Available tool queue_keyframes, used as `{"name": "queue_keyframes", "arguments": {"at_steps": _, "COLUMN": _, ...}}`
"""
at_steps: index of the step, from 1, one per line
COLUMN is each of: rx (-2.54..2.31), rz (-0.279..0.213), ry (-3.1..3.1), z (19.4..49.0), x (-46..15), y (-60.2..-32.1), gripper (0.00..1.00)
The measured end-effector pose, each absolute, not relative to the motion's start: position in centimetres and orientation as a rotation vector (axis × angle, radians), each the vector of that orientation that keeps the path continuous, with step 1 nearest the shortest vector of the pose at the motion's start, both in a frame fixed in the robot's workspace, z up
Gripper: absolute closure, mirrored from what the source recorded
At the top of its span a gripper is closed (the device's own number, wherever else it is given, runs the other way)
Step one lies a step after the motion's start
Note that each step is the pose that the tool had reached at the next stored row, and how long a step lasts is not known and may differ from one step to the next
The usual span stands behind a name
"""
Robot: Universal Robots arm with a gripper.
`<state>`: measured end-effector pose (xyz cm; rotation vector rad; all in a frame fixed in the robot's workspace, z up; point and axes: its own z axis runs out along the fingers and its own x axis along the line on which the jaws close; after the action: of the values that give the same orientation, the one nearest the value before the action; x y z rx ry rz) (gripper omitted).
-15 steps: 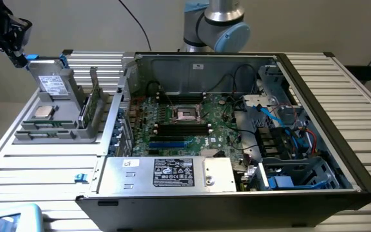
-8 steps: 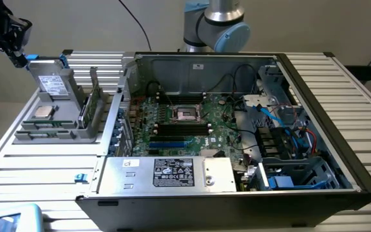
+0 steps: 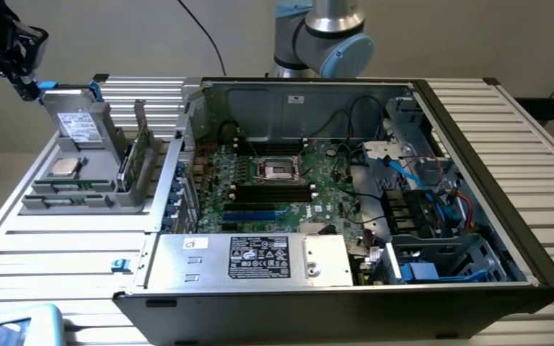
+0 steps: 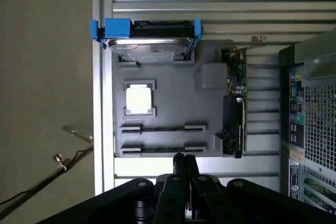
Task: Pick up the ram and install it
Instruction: 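Pick up the ram and move it above insertion slot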
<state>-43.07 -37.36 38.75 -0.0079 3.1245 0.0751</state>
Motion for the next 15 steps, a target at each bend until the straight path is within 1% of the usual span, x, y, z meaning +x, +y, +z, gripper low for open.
{"name": "queue_keyframes", "arguments": {"at_steps": 15, "rx": -0.433, "rz": 0.078, "ry": 3.101, "z": 38.60, "x": -43.07, "y": -37.36, "gripper": 0.89}}
